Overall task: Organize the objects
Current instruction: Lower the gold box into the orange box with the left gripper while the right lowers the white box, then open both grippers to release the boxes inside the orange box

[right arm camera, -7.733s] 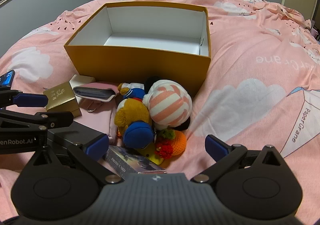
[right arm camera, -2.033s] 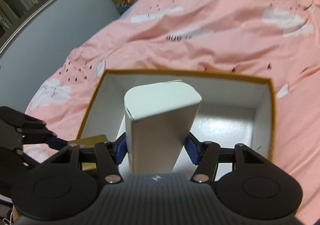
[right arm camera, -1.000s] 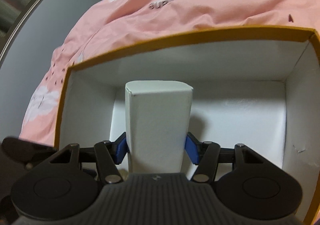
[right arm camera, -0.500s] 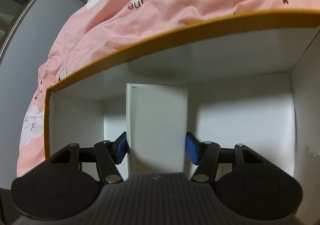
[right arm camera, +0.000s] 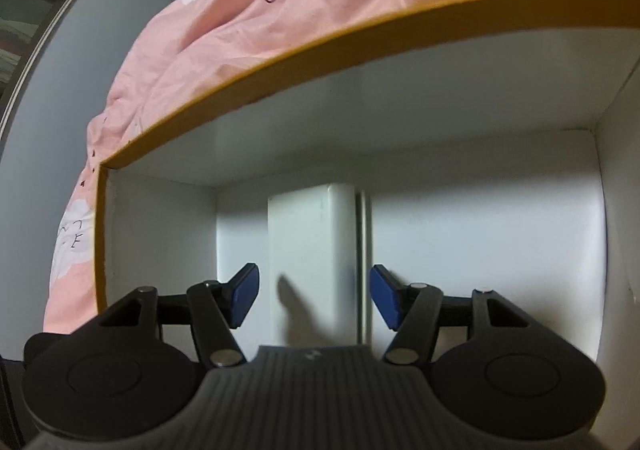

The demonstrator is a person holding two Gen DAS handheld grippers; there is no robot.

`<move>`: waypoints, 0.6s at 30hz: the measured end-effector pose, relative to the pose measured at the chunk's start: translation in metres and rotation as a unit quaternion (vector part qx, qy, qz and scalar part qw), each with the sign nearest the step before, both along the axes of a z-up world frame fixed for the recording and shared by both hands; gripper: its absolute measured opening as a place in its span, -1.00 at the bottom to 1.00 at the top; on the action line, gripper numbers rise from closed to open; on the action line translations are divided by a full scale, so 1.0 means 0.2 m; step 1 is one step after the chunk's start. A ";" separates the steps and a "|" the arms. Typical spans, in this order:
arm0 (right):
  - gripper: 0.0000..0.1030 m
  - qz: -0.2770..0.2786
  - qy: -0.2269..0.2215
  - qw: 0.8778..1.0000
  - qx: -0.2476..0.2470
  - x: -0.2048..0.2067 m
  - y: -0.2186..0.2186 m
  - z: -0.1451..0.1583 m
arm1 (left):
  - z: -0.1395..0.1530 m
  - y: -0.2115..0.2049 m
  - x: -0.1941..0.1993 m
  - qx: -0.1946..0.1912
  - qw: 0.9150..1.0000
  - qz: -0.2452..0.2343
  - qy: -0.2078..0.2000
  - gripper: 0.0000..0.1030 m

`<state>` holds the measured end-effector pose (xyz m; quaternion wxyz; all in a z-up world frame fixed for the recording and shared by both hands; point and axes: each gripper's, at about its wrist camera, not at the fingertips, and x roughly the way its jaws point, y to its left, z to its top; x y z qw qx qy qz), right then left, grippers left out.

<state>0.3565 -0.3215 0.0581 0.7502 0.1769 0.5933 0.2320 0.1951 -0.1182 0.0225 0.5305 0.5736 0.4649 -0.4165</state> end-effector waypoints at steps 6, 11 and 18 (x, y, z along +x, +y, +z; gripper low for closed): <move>0.22 0.012 0.014 1.000 -0.006 -0.04 -0.02 0.02 | 0.15 0.04 0.09 -0.058 0.992 0.105 0.045 -0.15; 0.21 0.072 0.035 0.996 -0.050 -0.15 0.00 -0.01 | 0.26 0.05 0.14 -0.062 0.992 0.098 0.042 -0.16; 0.10 0.218 0.031 0.969 -0.111 -0.22 0.10 -0.05 | 0.55 0.10 0.32 -0.121 0.979 0.129 0.105 -0.11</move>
